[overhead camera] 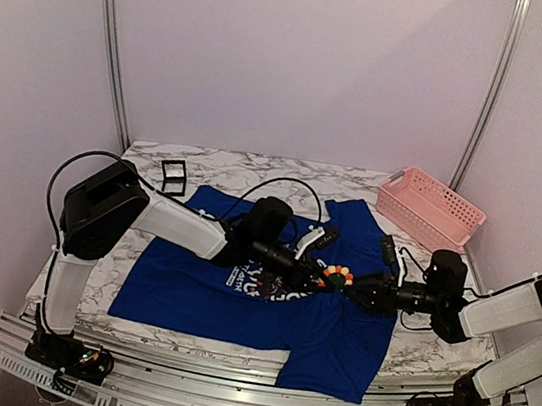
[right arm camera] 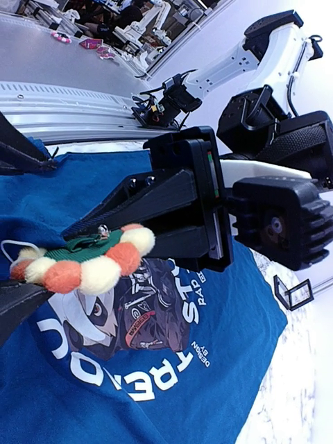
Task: Pin the brooch onto the clothing
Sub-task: Pin the brooch onto the flattened clothing.
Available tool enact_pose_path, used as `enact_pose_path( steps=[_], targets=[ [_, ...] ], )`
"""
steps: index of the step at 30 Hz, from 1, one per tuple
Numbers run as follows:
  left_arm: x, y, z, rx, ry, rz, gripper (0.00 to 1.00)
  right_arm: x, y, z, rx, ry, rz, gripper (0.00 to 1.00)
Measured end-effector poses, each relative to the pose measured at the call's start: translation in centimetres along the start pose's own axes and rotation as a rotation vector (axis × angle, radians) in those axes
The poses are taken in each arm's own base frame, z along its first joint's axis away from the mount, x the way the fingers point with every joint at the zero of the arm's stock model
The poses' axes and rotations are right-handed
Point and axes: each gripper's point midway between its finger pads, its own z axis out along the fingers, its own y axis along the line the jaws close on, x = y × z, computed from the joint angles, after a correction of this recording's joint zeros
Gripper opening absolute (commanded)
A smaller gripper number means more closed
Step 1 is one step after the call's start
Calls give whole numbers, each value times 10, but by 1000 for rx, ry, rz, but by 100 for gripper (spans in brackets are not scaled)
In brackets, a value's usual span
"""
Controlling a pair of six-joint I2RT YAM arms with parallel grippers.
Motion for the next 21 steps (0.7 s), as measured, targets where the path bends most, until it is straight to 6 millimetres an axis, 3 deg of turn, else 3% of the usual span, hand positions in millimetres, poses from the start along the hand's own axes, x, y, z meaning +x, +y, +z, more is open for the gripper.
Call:
enact_pose_path(
  steps=[3, 11, 21],
  targets=[
    [0, 0, 0, 0, 0, 0, 0, 2, 2, -2, 1, 0, -28, 42],
    [0, -3, -1, -12, 17, 18, 0, 5, -6, 5, -12, 14, -11, 47],
    [-1, -2, -3, -44, 52, 58, 0, -1, -12, 15, -38, 9, 1, 22]
  ],
)
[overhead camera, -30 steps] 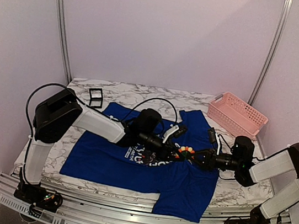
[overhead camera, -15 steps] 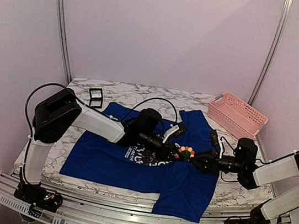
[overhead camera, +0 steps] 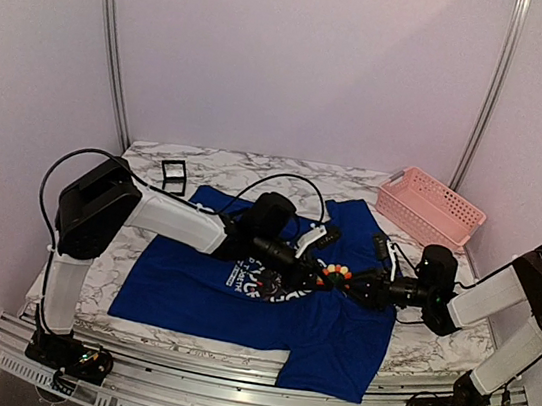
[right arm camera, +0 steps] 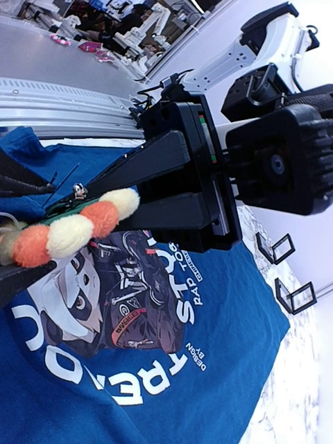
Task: Pin the brooch onto the clothing
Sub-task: Pin the brooch onto the flattened clothing.
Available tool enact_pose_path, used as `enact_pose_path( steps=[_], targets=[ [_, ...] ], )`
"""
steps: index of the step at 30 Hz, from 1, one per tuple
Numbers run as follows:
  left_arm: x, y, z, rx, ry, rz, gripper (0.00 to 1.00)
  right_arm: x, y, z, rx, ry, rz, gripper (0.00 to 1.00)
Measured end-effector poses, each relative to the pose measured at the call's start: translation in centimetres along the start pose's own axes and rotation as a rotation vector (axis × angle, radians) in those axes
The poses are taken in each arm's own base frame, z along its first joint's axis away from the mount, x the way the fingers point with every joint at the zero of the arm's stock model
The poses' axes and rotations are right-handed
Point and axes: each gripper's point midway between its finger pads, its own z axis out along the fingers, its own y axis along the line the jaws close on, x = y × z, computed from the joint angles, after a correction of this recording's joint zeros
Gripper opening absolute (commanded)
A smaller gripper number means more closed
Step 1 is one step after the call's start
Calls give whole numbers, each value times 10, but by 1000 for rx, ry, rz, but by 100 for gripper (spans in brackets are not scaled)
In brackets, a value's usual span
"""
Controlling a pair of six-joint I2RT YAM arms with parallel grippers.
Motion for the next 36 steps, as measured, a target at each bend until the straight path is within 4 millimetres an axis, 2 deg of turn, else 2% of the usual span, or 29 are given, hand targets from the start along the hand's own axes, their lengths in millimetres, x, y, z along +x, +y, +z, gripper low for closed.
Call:
enact_pose_path(
  steps=[4, 6, 14, 18, 24, 28, 32, 36],
  targets=[
    [2, 0, 1, -11, 26, 15, 0, 2, -4, 2, 3, 3, 13, 7],
    [3, -1, 0, -17, 45, 21, 0, 2, -3, 2, -6, 6, 13, 3],
    [-4, -6, -7, -19, 122, 65, 0, -4, 4, 1, -74, -12, -42, 0],
    [-4, -8, -8, -17, 148, 74, 26, -4, 6, 1, -104, -17, -44, 0],
    [-3, -13, -7, 5, 151, 96, 44, -3, 10, 1, -134, -14, -14, 0],
    [4, -17, -7, 31, 140, 124, 47, -6, 12, 0, -149, -19, -17, 0],
    [16, -18, -8, 46, 141, 122, 39, -13, 14, 0, -165, -28, -29, 0],
    [18, -18, -6, 49, 122, 121, 46, -11, 12, 1, -169, -20, -17, 0]
  ],
)
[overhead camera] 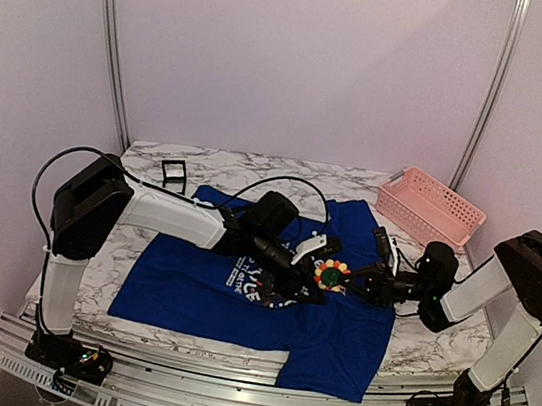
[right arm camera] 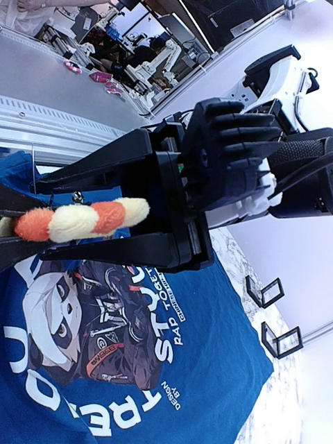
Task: Pin the brooch onto the clothing
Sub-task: Pin the brooch onto the flattened clothing.
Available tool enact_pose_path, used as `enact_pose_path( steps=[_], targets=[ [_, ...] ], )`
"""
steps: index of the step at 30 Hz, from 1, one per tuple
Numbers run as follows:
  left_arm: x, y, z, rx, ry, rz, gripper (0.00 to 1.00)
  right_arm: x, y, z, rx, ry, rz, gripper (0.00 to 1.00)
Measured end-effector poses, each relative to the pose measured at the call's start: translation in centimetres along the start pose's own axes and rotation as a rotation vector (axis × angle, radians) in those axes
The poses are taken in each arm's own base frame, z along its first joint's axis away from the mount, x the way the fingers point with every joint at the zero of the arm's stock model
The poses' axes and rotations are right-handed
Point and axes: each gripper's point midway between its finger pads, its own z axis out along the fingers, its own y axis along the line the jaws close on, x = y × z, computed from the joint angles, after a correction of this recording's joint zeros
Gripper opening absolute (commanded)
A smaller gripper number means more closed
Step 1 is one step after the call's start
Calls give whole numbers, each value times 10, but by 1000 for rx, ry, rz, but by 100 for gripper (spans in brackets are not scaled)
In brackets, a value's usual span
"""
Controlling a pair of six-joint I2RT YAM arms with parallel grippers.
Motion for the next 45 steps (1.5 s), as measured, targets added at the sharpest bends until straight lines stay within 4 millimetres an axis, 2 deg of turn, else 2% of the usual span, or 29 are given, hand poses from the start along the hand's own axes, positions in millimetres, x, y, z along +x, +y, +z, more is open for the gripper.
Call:
enact_pose_path(
  steps=[5, 7, 12, 19, 23, 27, 31, 39, 45],
  targets=[
    [-1, 0, 1, 3, -20, 15, 60, 4, -1, 0, 0, 15, 20, 0],
    [2, 0, 1, 6, -27, 26, 63, 6, -1, 0, -1, 21, 27, 0],
    [6, 0, 5, -6, -64, 41, 62, 6, 0, 0, -7, 24, 28, 0],
    [-19, -3, 11, -42, -182, 90, 61, 7, 0, 0, -11, 26, 31, 0],
    [-21, -5, 17, -48, -214, 96, 54, 7, 1, 0, -14, 28, 33, 0],
    [-11, 0, 19, -70, -214, 80, 41, 7, 2, 0, -18, 30, 36, 0],
    [-11, 2, 18, -84, -234, 60, 28, 7, 2, 0, -18, 30, 39, 0],
    [-13, 1, 16, -76, -258, 30, 21, 8, 2, -1, -30, 31, 47, 0],
    [-13, -2, 16, -54, -256, 19, 6, 7, 3, -2, -37, 29, 37, 0]
  ],
)
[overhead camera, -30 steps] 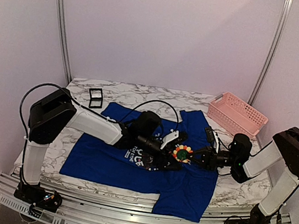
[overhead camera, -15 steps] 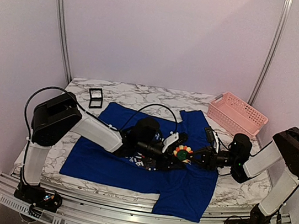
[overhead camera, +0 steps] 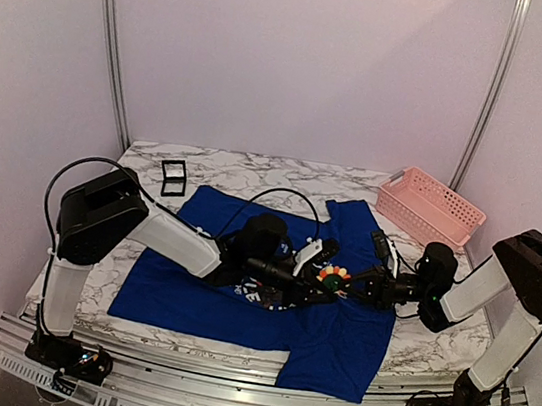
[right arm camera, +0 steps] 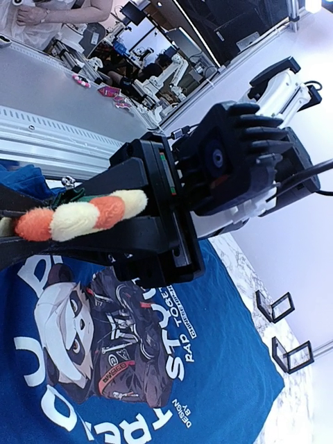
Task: Pin the brooch onto the clothing
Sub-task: Pin the brooch onto the flattened clothing.
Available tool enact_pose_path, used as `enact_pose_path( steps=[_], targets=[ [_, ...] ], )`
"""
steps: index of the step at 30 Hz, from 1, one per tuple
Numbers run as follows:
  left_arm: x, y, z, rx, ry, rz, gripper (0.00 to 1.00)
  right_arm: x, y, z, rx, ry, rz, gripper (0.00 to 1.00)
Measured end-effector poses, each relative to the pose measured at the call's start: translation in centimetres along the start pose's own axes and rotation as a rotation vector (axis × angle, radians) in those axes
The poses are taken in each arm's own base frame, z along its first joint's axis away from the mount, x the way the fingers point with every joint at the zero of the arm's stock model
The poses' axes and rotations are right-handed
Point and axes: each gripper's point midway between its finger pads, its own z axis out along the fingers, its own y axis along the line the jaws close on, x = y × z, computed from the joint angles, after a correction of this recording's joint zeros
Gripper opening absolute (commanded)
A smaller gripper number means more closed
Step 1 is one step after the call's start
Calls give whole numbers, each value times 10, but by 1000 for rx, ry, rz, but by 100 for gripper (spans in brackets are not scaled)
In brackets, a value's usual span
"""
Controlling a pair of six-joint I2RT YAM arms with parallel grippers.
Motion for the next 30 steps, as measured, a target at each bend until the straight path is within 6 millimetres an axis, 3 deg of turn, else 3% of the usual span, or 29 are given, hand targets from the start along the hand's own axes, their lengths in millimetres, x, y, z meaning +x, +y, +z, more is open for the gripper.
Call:
enact_pose_path(
  steps=[3, 8, 19, 22, 27, 30],
  targets=[
    [1, 0, 0, 2, 4, 3, 0, 0, 1, 0, -6, 0, -5, 0],
    [1, 0, 0, 5, 13, 22, 0, 0, 1, 0, -8, 0, -6, 0],
    [7, 4, 1, -8, 79, 43, 0, 6, -4, -2, 28, 22, 58, 20],
    [10, 6, 1, -16, 98, 44, 0, 2, -6, -6, 69, 28, 69, 30],
    [13, 10, 0, -30, 127, 28, 0, -10, -12, -12, 155, 28, 62, 61],
    [14, 14, 0, -48, 138, 19, 0, -14, -15, -16, 208, 28, 52, 72]
  ],
)
